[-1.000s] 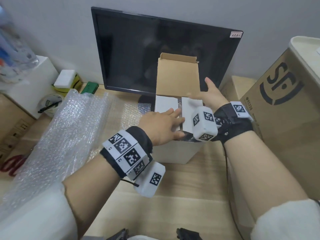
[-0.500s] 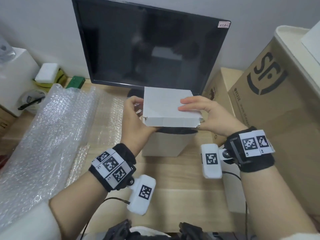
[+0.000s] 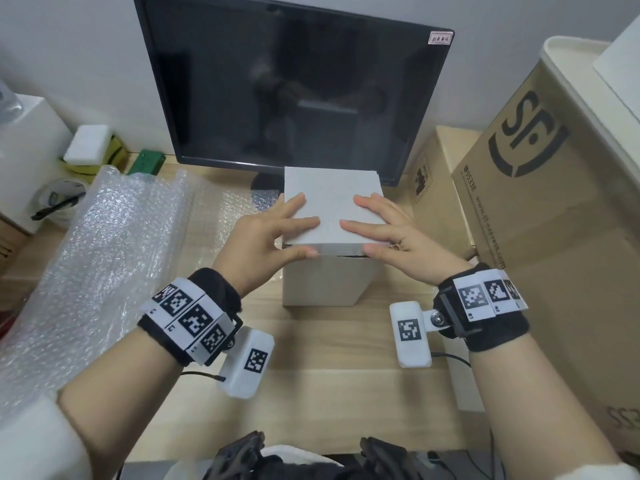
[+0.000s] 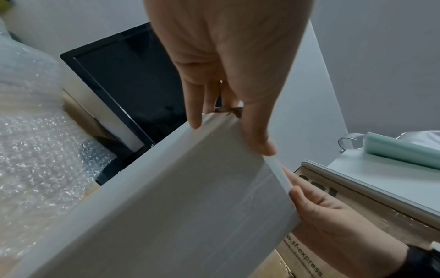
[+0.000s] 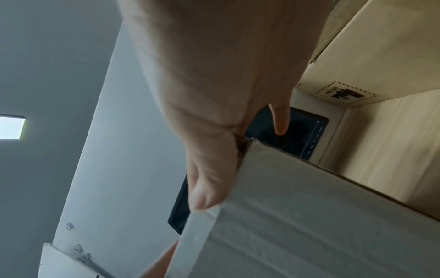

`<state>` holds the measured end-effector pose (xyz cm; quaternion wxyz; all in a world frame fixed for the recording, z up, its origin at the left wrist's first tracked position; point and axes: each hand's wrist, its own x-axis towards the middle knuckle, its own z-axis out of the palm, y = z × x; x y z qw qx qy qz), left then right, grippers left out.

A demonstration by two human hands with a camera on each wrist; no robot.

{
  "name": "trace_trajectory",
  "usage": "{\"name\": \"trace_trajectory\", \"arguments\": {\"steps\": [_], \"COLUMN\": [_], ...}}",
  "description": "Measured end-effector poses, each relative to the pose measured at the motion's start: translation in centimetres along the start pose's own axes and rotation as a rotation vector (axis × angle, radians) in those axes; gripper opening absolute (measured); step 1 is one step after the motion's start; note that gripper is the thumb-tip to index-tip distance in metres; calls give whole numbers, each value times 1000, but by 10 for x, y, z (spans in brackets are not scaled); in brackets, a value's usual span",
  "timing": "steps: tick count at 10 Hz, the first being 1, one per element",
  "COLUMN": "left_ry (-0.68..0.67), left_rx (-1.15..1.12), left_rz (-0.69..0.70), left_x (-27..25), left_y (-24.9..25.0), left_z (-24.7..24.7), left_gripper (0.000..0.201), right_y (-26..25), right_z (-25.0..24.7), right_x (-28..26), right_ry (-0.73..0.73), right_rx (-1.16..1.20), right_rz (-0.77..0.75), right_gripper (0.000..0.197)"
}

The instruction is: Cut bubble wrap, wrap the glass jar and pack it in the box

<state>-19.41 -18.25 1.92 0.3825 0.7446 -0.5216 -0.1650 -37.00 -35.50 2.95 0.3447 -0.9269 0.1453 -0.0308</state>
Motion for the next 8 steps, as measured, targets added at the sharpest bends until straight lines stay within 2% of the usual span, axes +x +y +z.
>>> {"name": "trace_trajectory", "arguments": {"steps": [1, 2, 3, 4, 5, 6, 7, 8], "left_ry": [-9, -56, -10, 47, 37, -31, -46, 59], "left_rx": [30, 54, 130, 185, 209, 158, 49, -162], "left_rz": [34, 75, 149, 202, 224, 132, -20, -116], "left_x": [0, -5, -10, -9, -6, -5, 11, 34], "left_y": [-2, -9, -18, -20, -19, -6, 16, 41], "left_z": [1, 8, 15, 17, 15, 6, -10, -33], "left_gripper": [47, 54, 69, 68, 69, 55, 34, 42], "right_y": [5, 8, 8, 1, -9, -22, -43, -72], "right_z": [5, 12, 13, 13, 14, 6, -15, -40], "right_x": [-1, -3, -5, -7, -8, -5, 14, 37], "right_ry": [-21, -58, -47, -50, 24, 36, 161, 226], "right_rx": [-52, -146, -211, -281, -294, -297, -152, 75], "right_rz": [-14, -12, 4, 47, 88, 153, 159, 197], "right_gripper": [37, 41, 47, 43, 40, 39, 28, 22]}}
